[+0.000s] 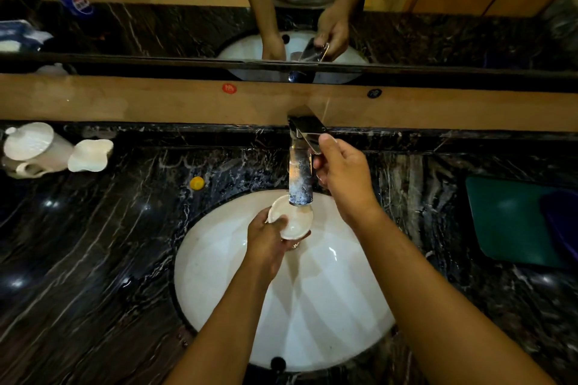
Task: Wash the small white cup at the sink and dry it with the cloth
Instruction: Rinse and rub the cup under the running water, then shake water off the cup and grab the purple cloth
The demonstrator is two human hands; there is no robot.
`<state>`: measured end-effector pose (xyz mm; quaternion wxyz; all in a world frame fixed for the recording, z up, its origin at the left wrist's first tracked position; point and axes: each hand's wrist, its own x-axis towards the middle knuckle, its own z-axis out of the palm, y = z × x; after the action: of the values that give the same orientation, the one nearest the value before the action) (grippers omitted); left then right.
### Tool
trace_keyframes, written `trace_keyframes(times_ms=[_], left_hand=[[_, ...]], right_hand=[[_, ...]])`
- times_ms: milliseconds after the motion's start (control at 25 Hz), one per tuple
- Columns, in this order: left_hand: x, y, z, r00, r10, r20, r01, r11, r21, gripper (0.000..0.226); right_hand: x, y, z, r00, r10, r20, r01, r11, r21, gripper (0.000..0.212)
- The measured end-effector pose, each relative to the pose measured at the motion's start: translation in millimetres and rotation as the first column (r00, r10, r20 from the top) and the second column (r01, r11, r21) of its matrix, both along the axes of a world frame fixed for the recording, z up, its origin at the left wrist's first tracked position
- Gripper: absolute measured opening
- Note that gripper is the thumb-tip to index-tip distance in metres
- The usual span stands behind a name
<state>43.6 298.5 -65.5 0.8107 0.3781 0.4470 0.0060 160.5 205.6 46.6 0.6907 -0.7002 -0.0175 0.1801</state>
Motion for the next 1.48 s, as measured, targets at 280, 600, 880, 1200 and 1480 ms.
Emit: trace_keyframes(times_ms=[280, 600, 880, 1200, 1480], left_hand=[[-6.1, 5.2, 8.9, 1.000, 0.003, -0.006, -0.003, 0.998, 0.070, 0.028], [-29.5, 19.2, 14.0, 0.991, -0.118, -0.069, 0.128, 0.977, 0.168, 0.038], [-54.0, 17.5, 16.3, 0.962, -0.271, -0.026, 0.269, 0.929, 0.254, 0.040], [-59.5, 34.1, 46.4, 0.832, -0.514, -0.209, 0.485, 0.491, 0.723, 0.019], [-60.6, 37.5, 75.5, 0.823, -0.443, -0.357, 0.429, 0.073, 0.900, 0.020]], right_hand=[[-13.7, -8.7, -6.9, 0.997, -0.017, -0.079, 0.017, 1.000, 0.007, 0.045], [-75.2, -50.4, -67.9, 0.948, -0.211, -0.237, 0.162, 0.964, -0.212, 0.030], [-107.4, -39.7, -90.1, 0.946, 0.260, -0.194, -0.314, 0.886, -0.340, 0.018], [-108.0, -47.2, -62.3, 0.911, 0.412, -0.002, -0.358, 0.788, -0.501, 0.008], [-104.5, -48.2, -36.7, 0.872, 0.447, 0.201, -0.277, 0.788, -0.550, 0.030]])
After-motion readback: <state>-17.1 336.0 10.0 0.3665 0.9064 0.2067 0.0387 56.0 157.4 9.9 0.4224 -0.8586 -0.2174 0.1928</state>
